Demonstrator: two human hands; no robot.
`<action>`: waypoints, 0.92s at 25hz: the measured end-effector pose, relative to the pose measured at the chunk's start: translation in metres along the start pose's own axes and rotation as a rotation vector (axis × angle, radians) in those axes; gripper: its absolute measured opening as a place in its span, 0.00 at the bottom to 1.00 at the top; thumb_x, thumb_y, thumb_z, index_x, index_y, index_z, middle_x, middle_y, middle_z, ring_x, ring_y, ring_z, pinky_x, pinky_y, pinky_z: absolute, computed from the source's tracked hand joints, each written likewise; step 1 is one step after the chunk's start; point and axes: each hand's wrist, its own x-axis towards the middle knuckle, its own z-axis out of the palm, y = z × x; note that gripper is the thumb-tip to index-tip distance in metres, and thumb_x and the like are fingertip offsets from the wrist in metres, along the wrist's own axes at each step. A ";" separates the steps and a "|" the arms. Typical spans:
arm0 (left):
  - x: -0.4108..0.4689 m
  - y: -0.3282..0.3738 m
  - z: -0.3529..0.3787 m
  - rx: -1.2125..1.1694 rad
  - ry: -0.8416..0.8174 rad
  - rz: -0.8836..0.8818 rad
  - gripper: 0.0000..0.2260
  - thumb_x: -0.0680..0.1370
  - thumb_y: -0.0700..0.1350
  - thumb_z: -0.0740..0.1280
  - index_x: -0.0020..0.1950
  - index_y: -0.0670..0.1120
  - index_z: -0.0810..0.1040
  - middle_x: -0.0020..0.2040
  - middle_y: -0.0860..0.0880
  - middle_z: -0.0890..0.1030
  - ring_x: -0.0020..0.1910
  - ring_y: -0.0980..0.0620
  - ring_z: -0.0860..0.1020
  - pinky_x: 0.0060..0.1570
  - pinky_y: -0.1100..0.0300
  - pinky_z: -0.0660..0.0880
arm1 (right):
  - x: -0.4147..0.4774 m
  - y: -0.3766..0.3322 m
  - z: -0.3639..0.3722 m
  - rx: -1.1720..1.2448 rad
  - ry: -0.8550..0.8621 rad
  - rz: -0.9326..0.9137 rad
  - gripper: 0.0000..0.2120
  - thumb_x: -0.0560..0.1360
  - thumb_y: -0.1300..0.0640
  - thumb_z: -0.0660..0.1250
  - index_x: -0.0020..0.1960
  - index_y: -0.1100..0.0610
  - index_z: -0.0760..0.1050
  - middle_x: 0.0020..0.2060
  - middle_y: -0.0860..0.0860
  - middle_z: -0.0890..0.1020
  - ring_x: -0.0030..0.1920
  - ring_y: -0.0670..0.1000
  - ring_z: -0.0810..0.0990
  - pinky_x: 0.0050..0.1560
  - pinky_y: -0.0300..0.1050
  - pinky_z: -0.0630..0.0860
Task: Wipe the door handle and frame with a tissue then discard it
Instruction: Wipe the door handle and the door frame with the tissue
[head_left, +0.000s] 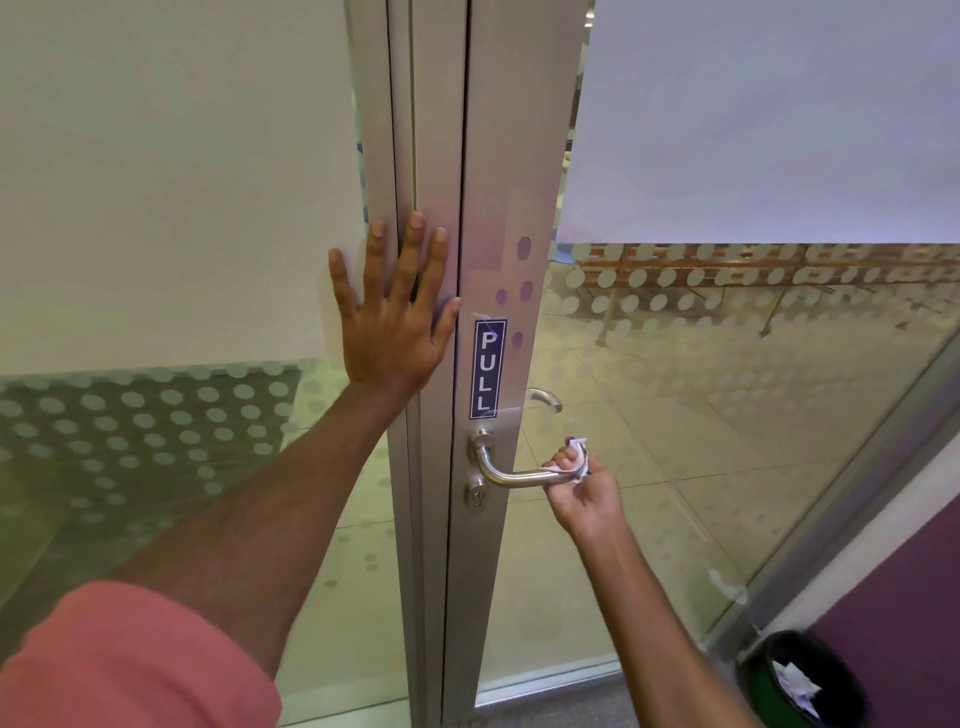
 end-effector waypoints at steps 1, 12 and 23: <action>0.000 0.001 0.000 -0.001 0.002 -0.001 0.29 0.83 0.60 0.51 0.81 0.50 0.47 0.79 0.47 0.56 0.77 0.41 0.53 0.73 0.36 0.43 | -0.003 0.006 0.001 0.040 0.022 -0.035 0.21 0.84 0.54 0.46 0.40 0.60 0.71 0.25 0.51 0.69 0.26 0.47 0.64 0.33 0.38 0.61; 0.000 0.001 -0.001 0.002 0.007 -0.007 0.29 0.83 0.60 0.51 0.81 0.49 0.52 0.79 0.46 0.57 0.77 0.41 0.54 0.73 0.36 0.44 | -0.061 0.037 -0.017 -0.051 0.194 -0.114 0.12 0.83 0.62 0.53 0.44 0.57 0.72 0.39 0.54 0.79 0.37 0.50 0.77 0.36 0.42 0.78; -0.001 0.000 -0.001 -0.012 -0.003 -0.014 0.29 0.84 0.61 0.50 0.81 0.49 0.50 0.79 0.46 0.56 0.77 0.42 0.53 0.72 0.37 0.43 | -0.017 0.027 -0.046 -2.326 -0.284 -1.455 0.16 0.82 0.50 0.49 0.52 0.54 0.74 0.45 0.49 0.77 0.44 0.52 0.71 0.53 0.49 0.69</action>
